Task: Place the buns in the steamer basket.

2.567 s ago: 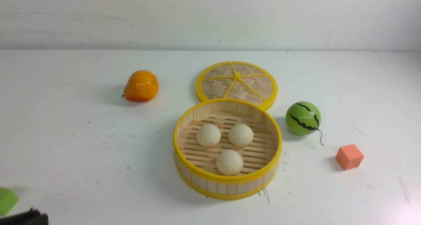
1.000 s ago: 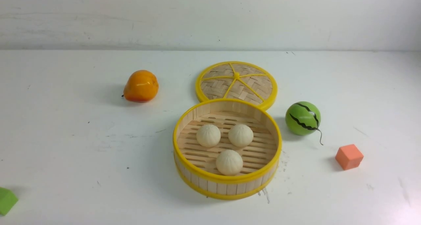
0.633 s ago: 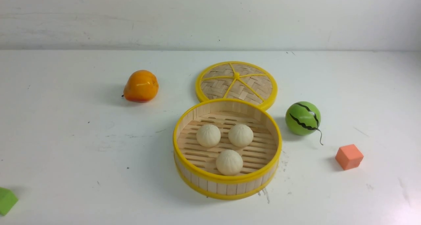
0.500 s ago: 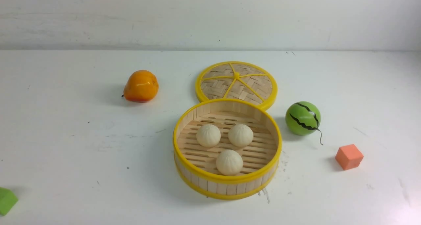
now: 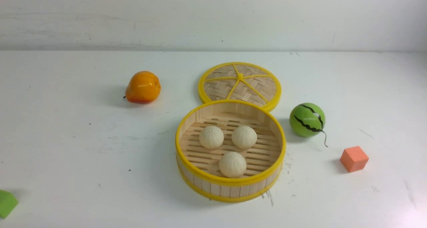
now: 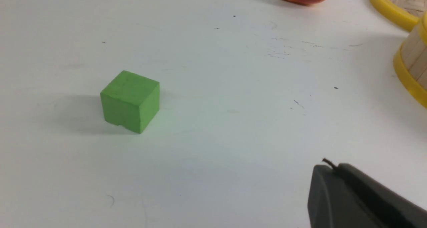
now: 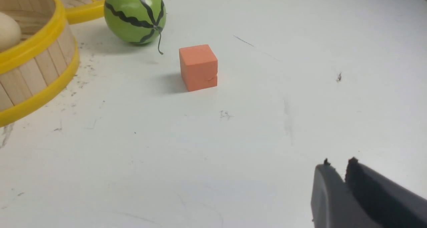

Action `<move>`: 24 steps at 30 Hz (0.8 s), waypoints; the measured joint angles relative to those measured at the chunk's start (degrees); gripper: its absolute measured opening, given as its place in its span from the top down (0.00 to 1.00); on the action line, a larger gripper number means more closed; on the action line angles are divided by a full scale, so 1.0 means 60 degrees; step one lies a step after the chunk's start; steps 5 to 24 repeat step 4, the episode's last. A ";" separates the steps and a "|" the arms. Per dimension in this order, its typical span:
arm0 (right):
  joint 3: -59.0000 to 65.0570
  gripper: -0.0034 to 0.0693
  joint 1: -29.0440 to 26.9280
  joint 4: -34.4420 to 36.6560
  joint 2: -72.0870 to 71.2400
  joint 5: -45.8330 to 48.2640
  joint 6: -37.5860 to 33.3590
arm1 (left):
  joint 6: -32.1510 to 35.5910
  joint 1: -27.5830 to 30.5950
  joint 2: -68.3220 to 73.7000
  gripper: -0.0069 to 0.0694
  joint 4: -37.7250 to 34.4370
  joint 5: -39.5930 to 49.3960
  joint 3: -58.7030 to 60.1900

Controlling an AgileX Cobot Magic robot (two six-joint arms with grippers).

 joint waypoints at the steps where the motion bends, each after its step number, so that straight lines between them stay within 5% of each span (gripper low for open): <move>1: 0.0000 0.84 0.0000 0.0000 0.0000 0.0000 0.0000 | 0.0000 0.0000 0.0000 0.92 0.0000 0.0000 0.0000; 24: 0.0000 0.83 0.0000 0.0000 0.0000 0.0000 0.0000 | 0.0000 0.0000 0.0000 0.91 0.0000 0.0000 0.0000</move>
